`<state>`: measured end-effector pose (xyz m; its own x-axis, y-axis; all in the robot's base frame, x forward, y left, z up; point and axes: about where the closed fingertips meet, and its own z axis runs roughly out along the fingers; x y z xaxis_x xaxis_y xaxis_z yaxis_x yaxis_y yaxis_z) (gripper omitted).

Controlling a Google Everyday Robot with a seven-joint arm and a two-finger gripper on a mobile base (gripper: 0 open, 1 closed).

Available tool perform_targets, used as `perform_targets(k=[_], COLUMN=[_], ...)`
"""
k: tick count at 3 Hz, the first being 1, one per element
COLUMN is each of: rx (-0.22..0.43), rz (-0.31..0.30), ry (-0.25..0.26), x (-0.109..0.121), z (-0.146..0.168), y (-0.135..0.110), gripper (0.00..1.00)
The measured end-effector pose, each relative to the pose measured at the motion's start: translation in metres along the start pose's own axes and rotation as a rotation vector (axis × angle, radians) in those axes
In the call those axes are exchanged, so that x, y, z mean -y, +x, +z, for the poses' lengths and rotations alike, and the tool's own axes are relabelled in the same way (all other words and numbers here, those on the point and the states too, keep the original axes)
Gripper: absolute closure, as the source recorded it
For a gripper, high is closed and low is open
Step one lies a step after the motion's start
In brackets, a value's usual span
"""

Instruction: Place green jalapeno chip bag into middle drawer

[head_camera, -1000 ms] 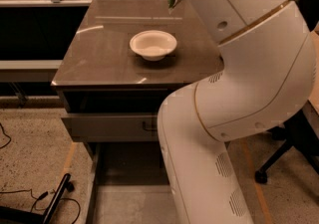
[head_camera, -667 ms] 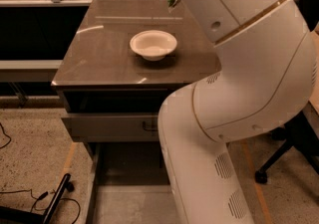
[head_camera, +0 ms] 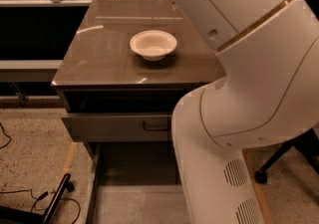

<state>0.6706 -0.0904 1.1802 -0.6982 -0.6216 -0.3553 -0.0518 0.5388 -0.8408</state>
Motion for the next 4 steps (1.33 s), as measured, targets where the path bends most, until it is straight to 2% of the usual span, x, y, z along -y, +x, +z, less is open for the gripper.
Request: perform_targets(k=[1,2,4], rx=[-0.039,-0.006,0.035], rz=[-0.002,-0.006,-0.008], ry=[0.058,0.071,0.081], x=[0.007,0.009,0.011], z=[-0.004,-0.001,0.004], y=[0.012,0.002,-0.009], gripper=[1.0,0.82,0.35])
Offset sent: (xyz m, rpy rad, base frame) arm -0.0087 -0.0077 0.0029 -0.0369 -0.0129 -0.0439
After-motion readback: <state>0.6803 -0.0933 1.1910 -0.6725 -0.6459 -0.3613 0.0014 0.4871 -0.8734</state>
